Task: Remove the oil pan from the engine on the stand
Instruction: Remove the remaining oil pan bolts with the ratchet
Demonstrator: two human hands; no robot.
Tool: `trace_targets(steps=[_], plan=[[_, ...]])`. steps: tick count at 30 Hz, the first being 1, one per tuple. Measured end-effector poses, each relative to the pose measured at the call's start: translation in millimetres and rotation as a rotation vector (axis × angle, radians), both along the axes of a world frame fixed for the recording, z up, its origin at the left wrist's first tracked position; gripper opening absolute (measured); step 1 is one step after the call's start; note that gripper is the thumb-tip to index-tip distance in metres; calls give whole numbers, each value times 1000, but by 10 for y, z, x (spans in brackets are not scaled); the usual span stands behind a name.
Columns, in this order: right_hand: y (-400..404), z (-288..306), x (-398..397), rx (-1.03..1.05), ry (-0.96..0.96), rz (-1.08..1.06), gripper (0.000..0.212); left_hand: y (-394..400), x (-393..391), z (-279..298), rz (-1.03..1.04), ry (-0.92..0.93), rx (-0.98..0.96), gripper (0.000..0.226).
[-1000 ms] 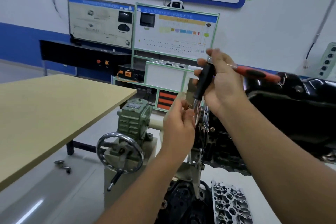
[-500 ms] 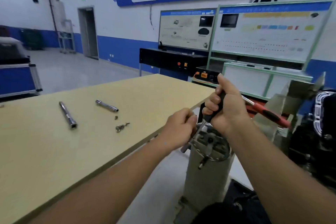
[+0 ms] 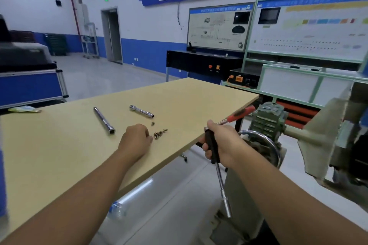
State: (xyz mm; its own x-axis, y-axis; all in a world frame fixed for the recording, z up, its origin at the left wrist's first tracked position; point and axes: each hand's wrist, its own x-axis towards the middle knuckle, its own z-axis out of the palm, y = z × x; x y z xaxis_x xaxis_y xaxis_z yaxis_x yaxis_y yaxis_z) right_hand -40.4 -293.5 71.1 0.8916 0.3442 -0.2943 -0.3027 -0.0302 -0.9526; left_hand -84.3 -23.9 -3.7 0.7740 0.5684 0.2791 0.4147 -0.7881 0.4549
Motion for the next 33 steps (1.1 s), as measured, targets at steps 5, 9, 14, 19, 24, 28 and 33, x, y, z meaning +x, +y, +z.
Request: trace_targets(steps=[5, 9, 14, 19, 24, 28, 33], plan=[[-58, -15, 68, 222, 2, -37, 38, 25, 72, -58, 19, -48, -15, 17], [-152, 26, 55, 328, -46, -54, 39, 81, 45, -87, 54, -104, -57, 24], [-430, 155, -23, 396, -105, -41, 38, -216, -98, 70, 43, -182, -51, 22], [-775, 315, -112, 527, -231, -138, 32, -1609, -209, 409, -605, -398, -173, 38], [-1406, 510, -145, 532, -430, -319, 29, -2899, 93, 630, -939, -401, -467, 20], [-2043, 620, -187, 500, -575, -415, 22, -3604, 294, 818, -1075, -379, -497, 34], [-2729, 814, -353, 198, -579, -603, 37, -4289, 439, 1144, -1151, -477, -466, 22]])
